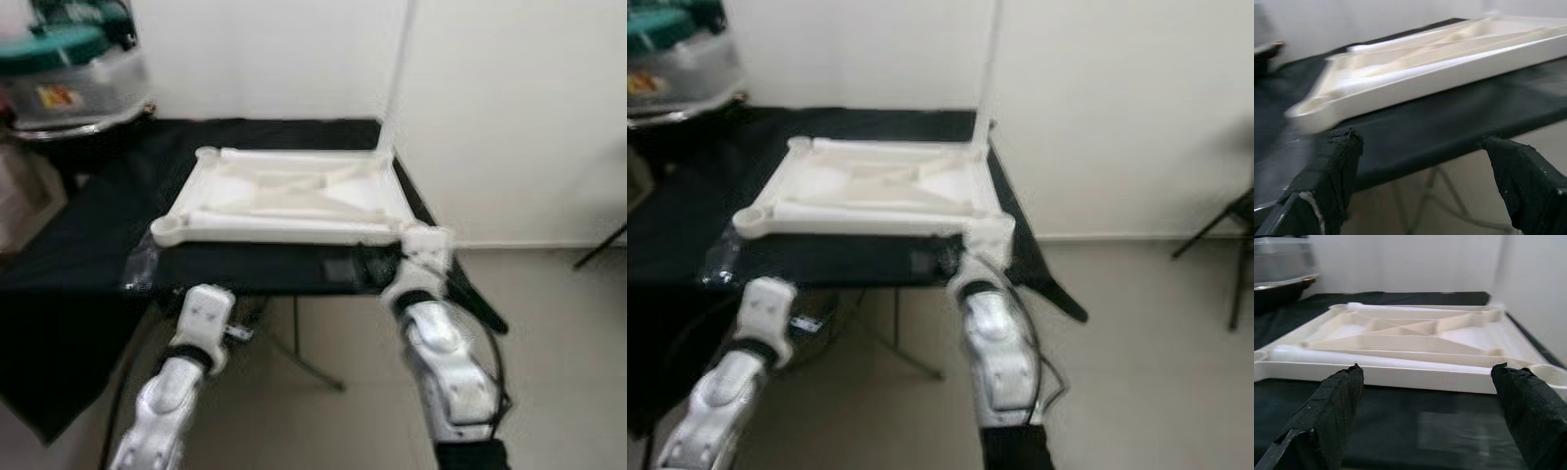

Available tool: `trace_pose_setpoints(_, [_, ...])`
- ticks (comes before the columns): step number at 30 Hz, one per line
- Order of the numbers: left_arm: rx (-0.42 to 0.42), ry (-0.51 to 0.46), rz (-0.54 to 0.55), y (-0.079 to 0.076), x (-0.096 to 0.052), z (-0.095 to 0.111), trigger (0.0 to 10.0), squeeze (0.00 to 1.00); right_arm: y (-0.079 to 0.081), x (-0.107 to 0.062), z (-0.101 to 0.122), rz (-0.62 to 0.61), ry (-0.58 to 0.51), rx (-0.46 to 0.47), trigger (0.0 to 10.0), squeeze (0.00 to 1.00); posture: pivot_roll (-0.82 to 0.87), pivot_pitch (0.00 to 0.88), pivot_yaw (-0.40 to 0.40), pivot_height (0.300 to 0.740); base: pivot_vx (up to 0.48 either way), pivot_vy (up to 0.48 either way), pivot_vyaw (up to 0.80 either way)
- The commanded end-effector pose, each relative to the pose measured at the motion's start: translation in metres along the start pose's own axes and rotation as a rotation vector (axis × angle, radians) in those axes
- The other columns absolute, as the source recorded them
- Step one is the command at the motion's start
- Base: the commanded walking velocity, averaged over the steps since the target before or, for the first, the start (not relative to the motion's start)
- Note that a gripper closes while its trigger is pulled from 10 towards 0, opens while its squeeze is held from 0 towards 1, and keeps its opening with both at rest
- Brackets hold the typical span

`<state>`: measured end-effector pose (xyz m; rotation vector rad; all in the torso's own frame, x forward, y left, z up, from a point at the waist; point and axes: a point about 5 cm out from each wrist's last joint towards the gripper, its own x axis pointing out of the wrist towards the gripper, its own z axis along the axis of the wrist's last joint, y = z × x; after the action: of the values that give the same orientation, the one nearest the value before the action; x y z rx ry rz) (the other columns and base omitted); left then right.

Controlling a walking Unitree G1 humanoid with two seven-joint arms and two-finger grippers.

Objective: Building children table

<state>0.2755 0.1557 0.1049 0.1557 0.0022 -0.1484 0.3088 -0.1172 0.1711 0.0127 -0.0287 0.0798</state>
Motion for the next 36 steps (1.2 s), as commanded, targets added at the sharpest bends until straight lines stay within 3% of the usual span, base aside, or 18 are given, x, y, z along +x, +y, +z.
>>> trace_pose_setpoints(1, [-0.006,0.0,-0.018,-0.005,0.0,-0.001,10.0,0.0,-0.009,-0.001,-0.001,-0.033,-0.001,-0.005,10.0,0.0,-0.02,0.0,-0.009,0.74,0.0,0.48,0.0])
trace_pose_setpoints(25, [0.015,-0.015,-0.052,-0.007,-0.001,0.0,10.0,0.0,-0.027,-0.012,-0.02,-0.1,0.065,-0.098,10.0,0.0,-0.05,0.0,0.023,0.74,0.0,0.0,0.0])
trace_pose_setpoints(36, [0.023,-0.012,-0.065,-0.01,0.0,0.0,10.0,0.0,-0.024,-0.016,-0.022,-0.094,0.069,-0.124,10.0,0.0,-0.05,0.0,0.03,0.74,0.0,0.0,0.0])
